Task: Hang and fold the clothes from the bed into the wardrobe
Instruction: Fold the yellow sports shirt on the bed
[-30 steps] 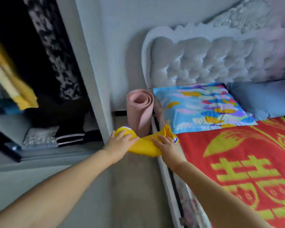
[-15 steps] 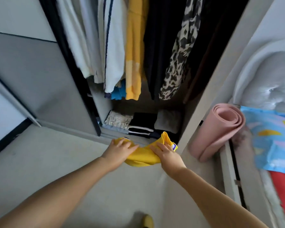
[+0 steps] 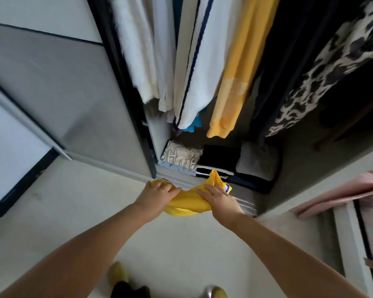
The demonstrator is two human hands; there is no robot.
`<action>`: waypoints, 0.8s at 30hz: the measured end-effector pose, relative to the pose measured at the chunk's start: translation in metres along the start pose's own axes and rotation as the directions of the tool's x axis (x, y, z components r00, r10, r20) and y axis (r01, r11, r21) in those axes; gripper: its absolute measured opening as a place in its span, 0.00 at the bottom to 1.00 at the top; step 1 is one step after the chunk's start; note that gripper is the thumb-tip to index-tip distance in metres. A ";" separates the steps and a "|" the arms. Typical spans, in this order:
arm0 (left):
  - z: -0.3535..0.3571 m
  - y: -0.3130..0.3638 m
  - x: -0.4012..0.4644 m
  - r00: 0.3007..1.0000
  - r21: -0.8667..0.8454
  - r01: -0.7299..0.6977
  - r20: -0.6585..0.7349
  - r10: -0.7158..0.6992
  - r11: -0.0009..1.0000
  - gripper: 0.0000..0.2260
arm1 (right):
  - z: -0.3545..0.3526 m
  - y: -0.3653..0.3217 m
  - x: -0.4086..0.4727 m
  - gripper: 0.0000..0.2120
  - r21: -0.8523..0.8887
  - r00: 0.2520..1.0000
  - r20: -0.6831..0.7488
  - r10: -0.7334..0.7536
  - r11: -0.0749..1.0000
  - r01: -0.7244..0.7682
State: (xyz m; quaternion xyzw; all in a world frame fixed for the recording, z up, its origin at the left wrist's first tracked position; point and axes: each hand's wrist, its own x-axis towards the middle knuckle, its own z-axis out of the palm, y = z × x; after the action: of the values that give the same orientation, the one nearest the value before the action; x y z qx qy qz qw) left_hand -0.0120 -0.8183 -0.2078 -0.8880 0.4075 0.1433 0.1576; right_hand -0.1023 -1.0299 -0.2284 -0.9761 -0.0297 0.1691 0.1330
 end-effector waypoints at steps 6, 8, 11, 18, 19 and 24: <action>0.032 -0.109 0.043 0.988 -0.106 -0.132 0.070 0.140 0.986 0.33 | 0.023 -0.055 0.083 0.37 0.123 0.989 0.013 0.148 0.981 -0.148; 0.046 -0.140 0.056 0.971 -0.124 -0.192 0.118 0.206 0.974 0.32 | 0.037 -0.073 0.108 0.38 0.156 0.982 0.024 0.186 0.970 -0.187; 0.074 -0.174 0.081 0.947 -0.124 -0.231 0.197 0.252 0.965 0.32 | 0.059 -0.091 0.147 0.38 0.205 0.966 0.060 0.253 0.943 -0.260; 0.144 -0.184 0.177 0.917 -0.081 -0.296 0.256 0.307 0.952 0.33 | 0.127 -0.052 0.223 0.36 0.258 0.936 0.082 0.343 0.900 -0.352; 0.156 -0.184 0.192 0.910 -0.057 -0.312 0.267 0.316 0.948 0.34 | 0.139 -0.043 0.233 0.36 0.256 0.931 0.087 0.356 0.895 -0.366; 0.213 -0.173 0.308 0.929 0.115 -0.355 0.157 0.335 0.928 0.29 | 0.190 0.031 0.310 0.37 0.205 0.906 -0.023 0.423 0.889 -0.410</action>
State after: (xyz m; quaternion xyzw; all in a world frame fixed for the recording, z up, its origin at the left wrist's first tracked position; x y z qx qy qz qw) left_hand 0.2868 -0.8359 -0.4912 -0.7773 0.5550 0.1991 0.2194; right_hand 0.1253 -0.9806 -0.5087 -0.9470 0.2013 0.1629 0.1898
